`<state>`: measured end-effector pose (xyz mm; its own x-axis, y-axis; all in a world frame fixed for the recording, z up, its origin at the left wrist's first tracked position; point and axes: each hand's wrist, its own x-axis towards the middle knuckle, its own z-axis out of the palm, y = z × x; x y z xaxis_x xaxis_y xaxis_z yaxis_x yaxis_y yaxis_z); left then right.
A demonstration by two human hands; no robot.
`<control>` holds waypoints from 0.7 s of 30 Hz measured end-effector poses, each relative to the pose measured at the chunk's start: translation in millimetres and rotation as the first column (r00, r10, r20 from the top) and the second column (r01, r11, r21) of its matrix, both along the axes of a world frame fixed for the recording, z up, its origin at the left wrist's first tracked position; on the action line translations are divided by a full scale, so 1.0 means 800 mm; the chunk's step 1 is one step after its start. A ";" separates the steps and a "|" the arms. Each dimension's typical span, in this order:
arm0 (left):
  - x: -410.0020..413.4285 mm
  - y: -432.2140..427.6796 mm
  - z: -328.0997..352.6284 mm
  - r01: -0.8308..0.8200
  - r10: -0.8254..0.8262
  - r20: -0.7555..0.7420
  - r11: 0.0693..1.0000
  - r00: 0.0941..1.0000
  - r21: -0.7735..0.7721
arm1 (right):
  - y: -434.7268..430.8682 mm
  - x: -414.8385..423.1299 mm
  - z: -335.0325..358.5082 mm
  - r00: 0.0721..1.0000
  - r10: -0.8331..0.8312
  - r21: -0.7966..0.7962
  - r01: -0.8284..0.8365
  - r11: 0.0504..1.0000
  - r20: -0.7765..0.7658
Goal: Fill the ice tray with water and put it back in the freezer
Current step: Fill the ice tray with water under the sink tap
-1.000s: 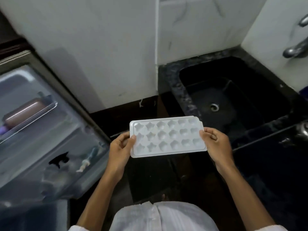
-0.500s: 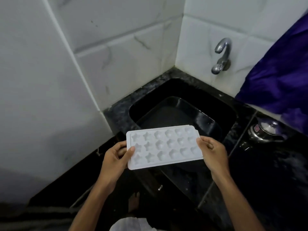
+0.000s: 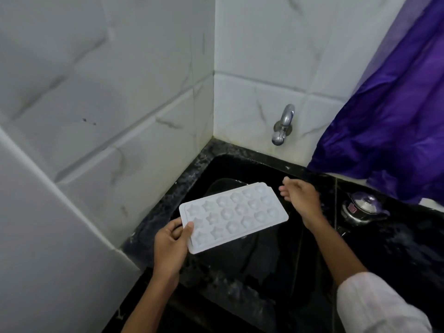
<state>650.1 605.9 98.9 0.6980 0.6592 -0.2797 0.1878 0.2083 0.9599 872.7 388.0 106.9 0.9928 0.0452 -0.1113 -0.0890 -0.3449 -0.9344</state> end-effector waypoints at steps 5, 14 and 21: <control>0.042 0.008 0.011 0.017 -0.017 0.009 1.000 1.000 -0.004 | 0.032 0.101 0.018 0.994 -0.006 0.147 0.022 0.989 -0.108; 0.109 0.001 0.023 -0.039 0.041 0.038 0.999 0.998 -0.037 | 0.052 0.230 0.013 0.983 -0.041 0.112 0.062 0.992 -0.179; 0.142 -0.010 0.025 -0.074 0.076 0.042 0.996 0.996 -0.050 | 0.065 0.277 0.006 0.958 0.044 0.226 0.023 0.974 -0.284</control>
<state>763.5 598.2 118.9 0.6592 0.6968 -0.2826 0.1279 0.2664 0.9553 1094.4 440.3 111.4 0.9199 0.1122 -0.3758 -0.3612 -0.1310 -0.9233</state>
